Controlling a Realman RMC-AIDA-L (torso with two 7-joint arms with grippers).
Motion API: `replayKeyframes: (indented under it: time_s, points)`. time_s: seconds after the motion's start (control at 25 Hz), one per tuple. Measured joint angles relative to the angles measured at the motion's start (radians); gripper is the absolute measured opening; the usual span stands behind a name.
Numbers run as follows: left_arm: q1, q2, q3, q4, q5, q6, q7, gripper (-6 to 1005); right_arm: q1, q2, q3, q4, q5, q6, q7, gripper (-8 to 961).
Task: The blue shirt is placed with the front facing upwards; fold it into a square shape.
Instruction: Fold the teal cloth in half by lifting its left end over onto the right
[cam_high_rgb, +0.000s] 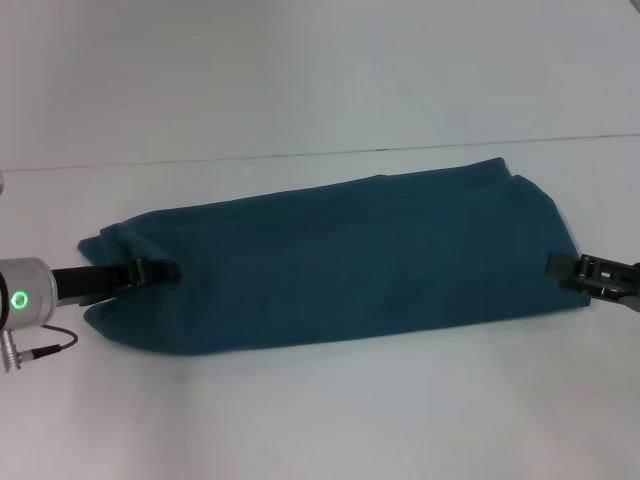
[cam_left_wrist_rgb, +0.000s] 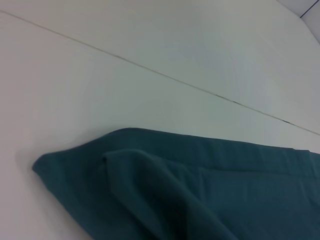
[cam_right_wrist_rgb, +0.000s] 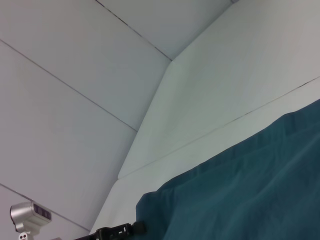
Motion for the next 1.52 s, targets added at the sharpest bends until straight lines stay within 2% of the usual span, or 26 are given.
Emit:
replayKeyframes:
  time_s: [0.16, 0.28, 0.52, 0.72, 1.16, 1.36, 1.52]
  points:
    - [-0.003, 0.004, 0.000, -0.002, 0.001, 0.000, 0.000, 528, 0.000, 0.000, 0.006, 0.000, 0.000, 0.000, 0.000, 897]
    - [-0.001, 0.004, 0.000, -0.002, 0.001, -0.001, -0.002, 316, 0.000, 0.000, 0.009, 0.000, 0.000, 0.001, 0.000, 897]
    - [0.003, 0.007, -0.012, 0.006, -0.016, 0.012, 0.005, 223, 0.000, 0.000, 0.010, 0.000, 0.000, 0.005, 0.000, 898]
    - [0.021, 0.024, -0.068, 0.011, -0.035, 0.071, 0.014, 146, 0.000, 0.000, 0.011, 0.002, 0.001, 0.006, 0.003, 898]
    - [0.138, 0.054, -0.264, 0.058, -0.007, 0.115, 0.005, 134, 0.000, -0.001, 0.038, 0.028, -0.001, 0.008, 0.005, 898]
    - [0.149, 0.070, -0.380, 0.074, 0.057, 0.107, 0.002, 134, -0.001, -0.002, 0.038, 0.031, -0.002, 0.014, 0.004, 898]
    - [0.145, 0.075, -0.404, 0.084, 0.094, 0.071, -0.040, 133, -0.002, -0.003, 0.038, 0.047, -0.007, 0.028, 0.000, 897]
